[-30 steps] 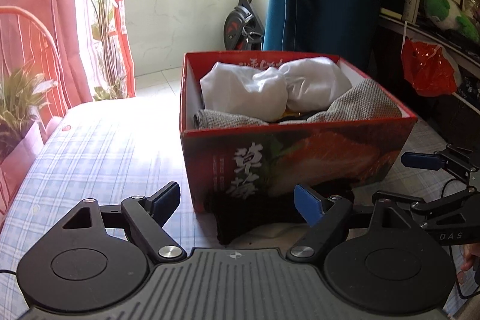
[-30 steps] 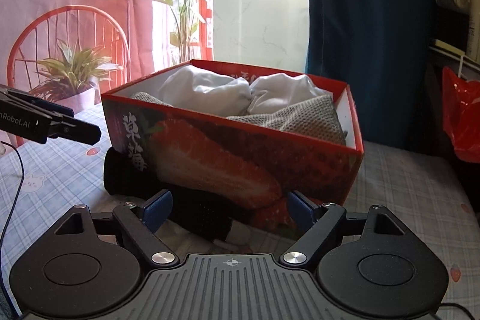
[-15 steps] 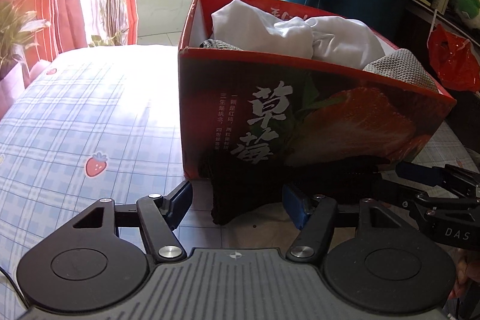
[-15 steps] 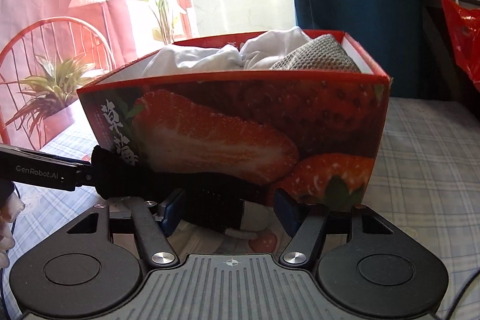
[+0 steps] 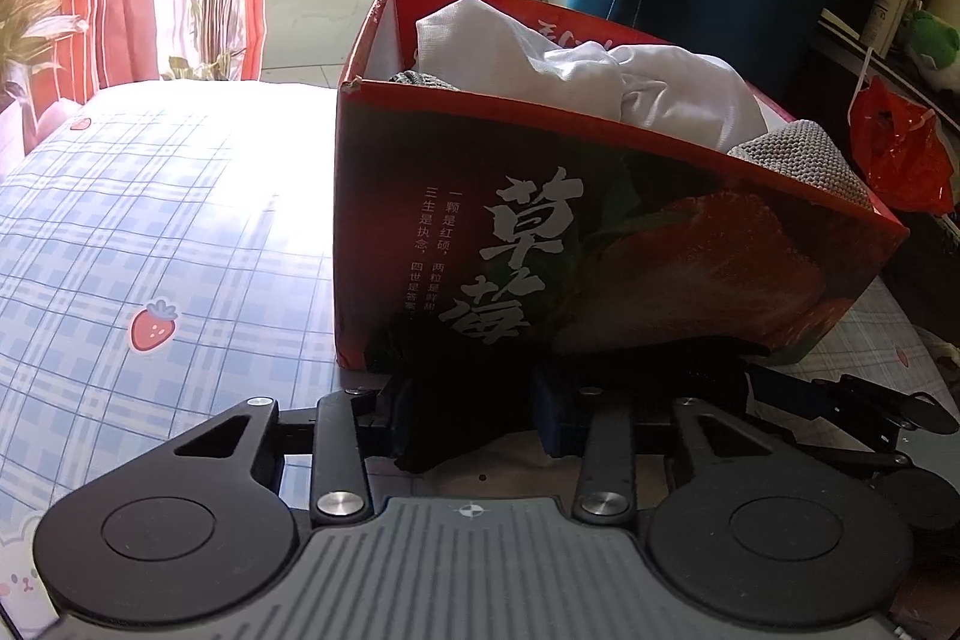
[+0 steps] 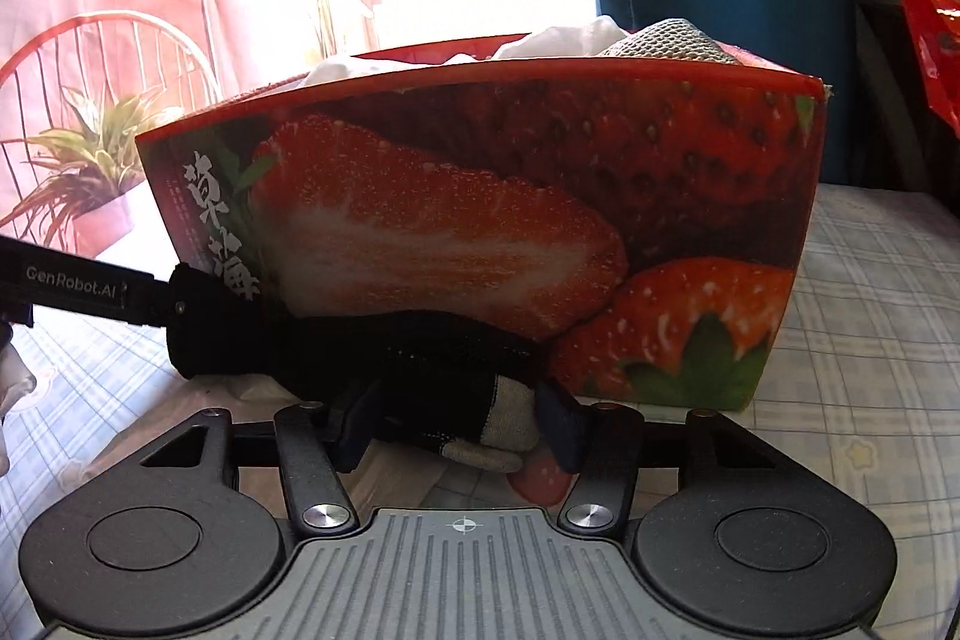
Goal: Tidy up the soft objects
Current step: 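Move both grippers down to the black glove beside the red box, then close both grippers on the black glove and lift it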
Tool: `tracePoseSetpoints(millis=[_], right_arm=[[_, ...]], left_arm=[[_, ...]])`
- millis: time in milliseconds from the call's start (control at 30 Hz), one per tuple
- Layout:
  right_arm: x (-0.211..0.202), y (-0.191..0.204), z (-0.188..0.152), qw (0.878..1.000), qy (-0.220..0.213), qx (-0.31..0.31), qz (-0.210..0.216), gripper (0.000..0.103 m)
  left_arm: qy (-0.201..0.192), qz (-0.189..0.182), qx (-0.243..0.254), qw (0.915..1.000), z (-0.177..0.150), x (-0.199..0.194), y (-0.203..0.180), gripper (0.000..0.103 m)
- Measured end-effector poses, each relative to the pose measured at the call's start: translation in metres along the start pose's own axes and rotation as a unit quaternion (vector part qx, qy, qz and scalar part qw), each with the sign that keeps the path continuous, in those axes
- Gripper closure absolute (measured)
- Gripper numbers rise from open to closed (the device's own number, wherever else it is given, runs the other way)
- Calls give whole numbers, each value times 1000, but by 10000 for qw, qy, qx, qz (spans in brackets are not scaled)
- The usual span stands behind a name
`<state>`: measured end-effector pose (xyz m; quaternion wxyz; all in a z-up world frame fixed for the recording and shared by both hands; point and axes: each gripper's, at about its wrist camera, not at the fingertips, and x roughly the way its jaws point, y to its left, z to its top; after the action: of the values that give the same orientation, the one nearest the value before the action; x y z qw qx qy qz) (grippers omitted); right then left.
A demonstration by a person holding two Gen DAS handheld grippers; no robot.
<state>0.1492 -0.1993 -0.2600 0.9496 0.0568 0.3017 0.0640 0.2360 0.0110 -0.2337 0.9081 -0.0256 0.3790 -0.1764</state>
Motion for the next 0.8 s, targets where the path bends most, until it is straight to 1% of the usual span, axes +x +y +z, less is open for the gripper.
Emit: tracePoseSetpoints(millis=[67, 133, 167, 267, 333, 467, 567, 667, 800], right_arm=[[1, -1, 0, 10000, 45, 8, 75, 58], [0, -2, 0, 9999, 42, 30, 119, 64], [-1, -3, 0, 9999, 39, 39, 155, 65], [-1, -5, 1, 9996, 44, 86, 268, 75], [-2, -6, 1, 9995, 14, 130, 270, 86], [-3, -7, 1, 9994, 35, 171, 303, 89], [-4, -7, 1, 9995, 88, 131, 291, 89], [-2, -8, 2, 9993, 127, 179, 302, 85], [-2, -6, 1, 9993, 121, 172, 298, 88]], left_arm=[[-12, 5, -115, 9999, -2, 0, 0, 66], [-22, 10, -291, 9996, -6, -1, 1, 66], [-42, 13, -336, 9994, -8, -1, 1, 67], [-97, 8, -414, 9991, -13, -2, 2, 67], [-100, 4, -418, 9991, -16, -2, 2, 67], [-91, 4, -368, 9993, -18, -1, 1, 67], [-73, 2, -416, 9991, -16, 1, 2, 67], [-71, 15, -397, 9992, -15, 5, 1, 67], [-81, 32, -354, 9993, -15, 6, 0, 67]])
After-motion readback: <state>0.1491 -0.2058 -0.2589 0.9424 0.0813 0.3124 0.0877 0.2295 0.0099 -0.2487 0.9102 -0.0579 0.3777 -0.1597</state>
